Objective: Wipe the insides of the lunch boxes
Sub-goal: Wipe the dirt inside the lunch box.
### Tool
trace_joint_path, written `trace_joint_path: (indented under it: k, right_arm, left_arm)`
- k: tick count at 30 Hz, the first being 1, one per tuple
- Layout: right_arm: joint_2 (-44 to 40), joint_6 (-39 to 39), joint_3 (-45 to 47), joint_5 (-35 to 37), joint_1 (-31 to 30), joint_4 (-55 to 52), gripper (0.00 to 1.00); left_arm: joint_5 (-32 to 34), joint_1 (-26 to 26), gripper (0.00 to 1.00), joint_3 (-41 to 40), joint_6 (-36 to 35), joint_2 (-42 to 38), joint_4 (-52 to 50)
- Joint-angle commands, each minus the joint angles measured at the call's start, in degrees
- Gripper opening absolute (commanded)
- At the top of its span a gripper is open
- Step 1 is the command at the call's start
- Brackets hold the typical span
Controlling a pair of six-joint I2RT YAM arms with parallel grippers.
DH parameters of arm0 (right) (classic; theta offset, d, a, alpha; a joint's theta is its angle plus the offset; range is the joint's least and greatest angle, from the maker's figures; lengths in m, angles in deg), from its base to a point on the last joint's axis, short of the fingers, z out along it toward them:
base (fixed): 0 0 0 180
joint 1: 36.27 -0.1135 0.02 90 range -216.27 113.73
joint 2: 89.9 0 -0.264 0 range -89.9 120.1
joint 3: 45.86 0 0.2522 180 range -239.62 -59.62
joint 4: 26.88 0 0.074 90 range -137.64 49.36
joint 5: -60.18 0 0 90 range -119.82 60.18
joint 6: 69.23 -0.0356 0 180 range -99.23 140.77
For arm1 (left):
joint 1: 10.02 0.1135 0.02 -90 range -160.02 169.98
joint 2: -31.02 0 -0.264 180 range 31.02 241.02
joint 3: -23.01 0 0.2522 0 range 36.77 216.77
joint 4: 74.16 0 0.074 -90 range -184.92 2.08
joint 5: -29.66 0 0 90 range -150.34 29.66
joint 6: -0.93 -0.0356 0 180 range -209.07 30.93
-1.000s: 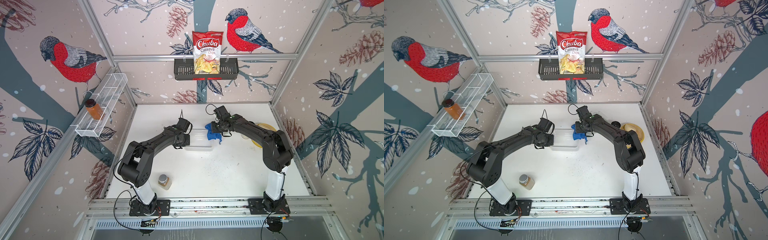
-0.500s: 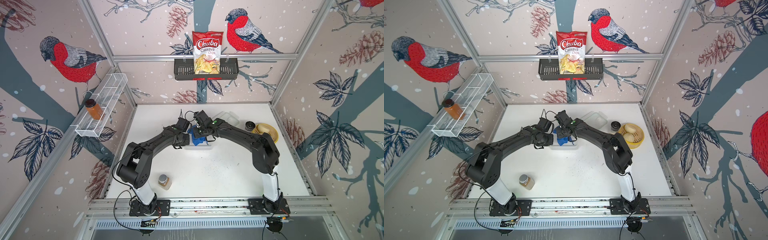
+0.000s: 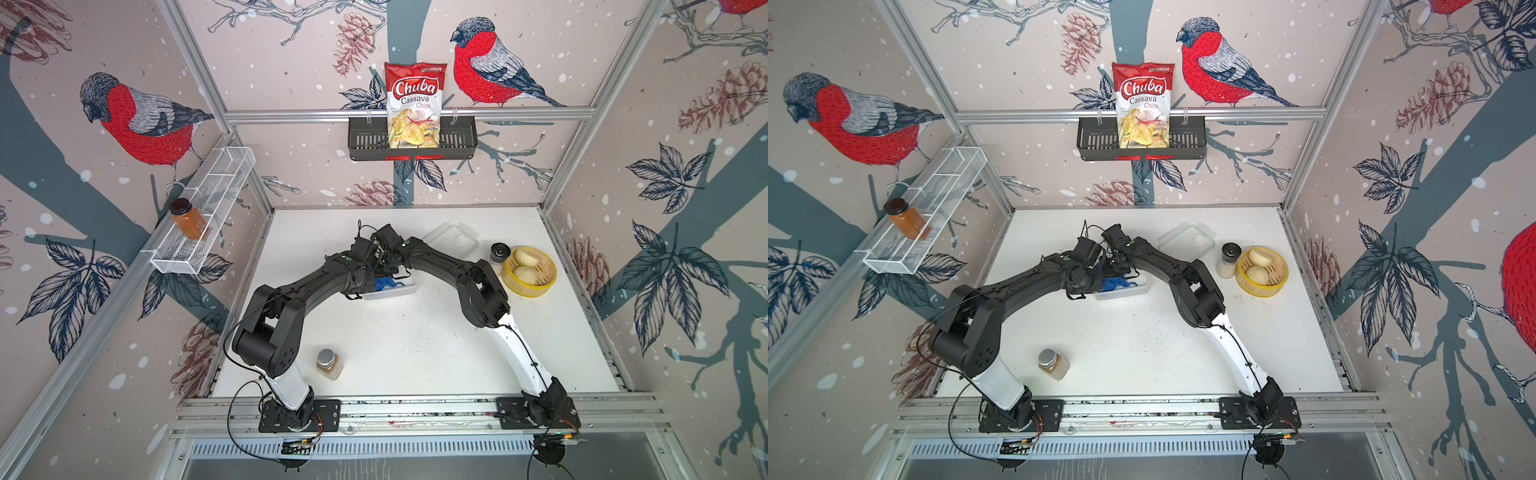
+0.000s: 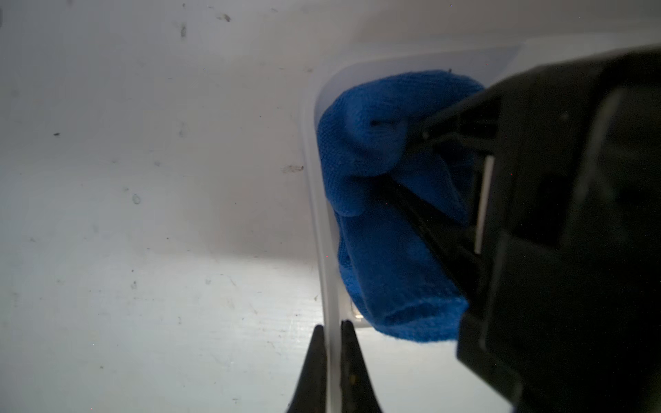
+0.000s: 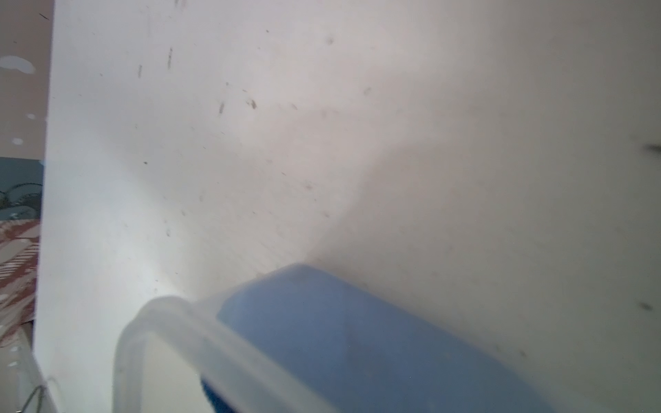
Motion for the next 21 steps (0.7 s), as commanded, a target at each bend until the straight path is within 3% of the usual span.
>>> trace_joint_path:
  k: [1,3,7,11,17,21]
  right_arm:
    - [2.1,-2.5,-1.0,4.3,0.8,-1.7,0.0]
    - [-1.0,-2.7,3.3,8.5,2.4,-1.6,0.0]
    - [-12.6,-5.3,20.7,10.1,8.3,9.1,0.0]
    - [-17.4,-2.4,24.3,11.9,12.2,7.1,0.0]
    - [-17.5,4.3,24.7,13.8,8.0,-0.4,0.0]
    - [-14.3,5.0,23.9,7.1,2.4,-0.6,0.0]
  left_arm:
    - [-4.7,-0.3,0.0,0.0,-2.0,-0.5,0.6]
    - [-4.6,-0.3,0.0,-0.3,-2.1,-0.6,0.6]
    - [-4.6,-0.2,0.0,-1.2,-2.0,-0.3,1.2]
    - [-4.6,-0.2,0.0,-1.5,-1.9,0.3,1.5]
    - [-4.4,-0.1,0.0,-0.8,-1.8,0.0,1.4]
    - [-4.3,-0.2,0.0,0.1,-1.8,0.4,1.0]
